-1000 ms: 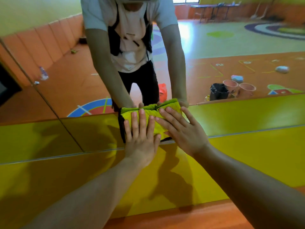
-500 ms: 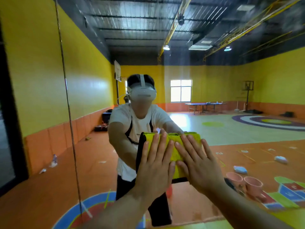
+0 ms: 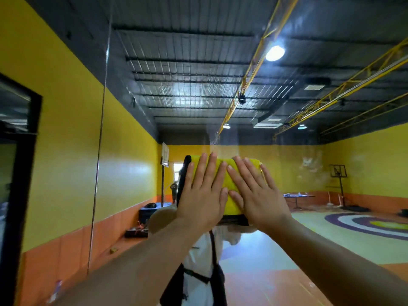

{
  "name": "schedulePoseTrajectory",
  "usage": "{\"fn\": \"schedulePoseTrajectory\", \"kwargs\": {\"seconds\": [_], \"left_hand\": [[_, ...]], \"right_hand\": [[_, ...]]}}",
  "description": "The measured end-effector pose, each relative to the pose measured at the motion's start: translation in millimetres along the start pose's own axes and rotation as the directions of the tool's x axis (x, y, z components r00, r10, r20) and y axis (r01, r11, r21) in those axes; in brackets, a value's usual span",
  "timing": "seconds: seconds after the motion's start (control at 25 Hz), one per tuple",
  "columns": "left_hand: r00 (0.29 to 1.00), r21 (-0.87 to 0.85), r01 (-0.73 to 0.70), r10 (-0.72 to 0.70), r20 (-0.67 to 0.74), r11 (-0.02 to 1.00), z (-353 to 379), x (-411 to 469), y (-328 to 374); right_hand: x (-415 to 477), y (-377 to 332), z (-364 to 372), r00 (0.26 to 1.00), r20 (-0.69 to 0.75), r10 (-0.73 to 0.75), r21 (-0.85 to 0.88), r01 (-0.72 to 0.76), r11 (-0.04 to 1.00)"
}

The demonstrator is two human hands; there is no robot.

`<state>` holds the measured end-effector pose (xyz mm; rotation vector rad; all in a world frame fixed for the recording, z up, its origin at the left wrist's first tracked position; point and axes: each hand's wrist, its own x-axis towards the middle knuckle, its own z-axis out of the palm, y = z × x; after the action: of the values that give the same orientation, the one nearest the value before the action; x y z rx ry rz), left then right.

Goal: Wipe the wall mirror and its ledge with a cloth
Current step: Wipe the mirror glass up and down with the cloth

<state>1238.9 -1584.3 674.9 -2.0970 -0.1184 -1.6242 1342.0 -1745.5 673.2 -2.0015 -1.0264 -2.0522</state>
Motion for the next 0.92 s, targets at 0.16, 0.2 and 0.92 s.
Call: {"fn": "schedulePoseTrajectory", "kwargs": {"seconds": [0.16,0.2,0.92], "left_hand": [[0.999,0.029,-0.009,0.01,-0.053,1.0,-4,65,-17],[0.998,0.031,-0.008,0.01,-0.059,0.999,-6,84,-20],[0.97,-0.098,0.169,-0.183,-0.161,0.981,-18,180,-19]], "right_hand": [[59,34,3,0.995,-0.087,-0.038,-0.016,0.037,0.999],[77,47,5,0.993,-0.105,-0.056,-0.02,0.054,0.998],[175,75,-2,0.974,-0.146,0.171,0.203,-0.139,0.969]]}}
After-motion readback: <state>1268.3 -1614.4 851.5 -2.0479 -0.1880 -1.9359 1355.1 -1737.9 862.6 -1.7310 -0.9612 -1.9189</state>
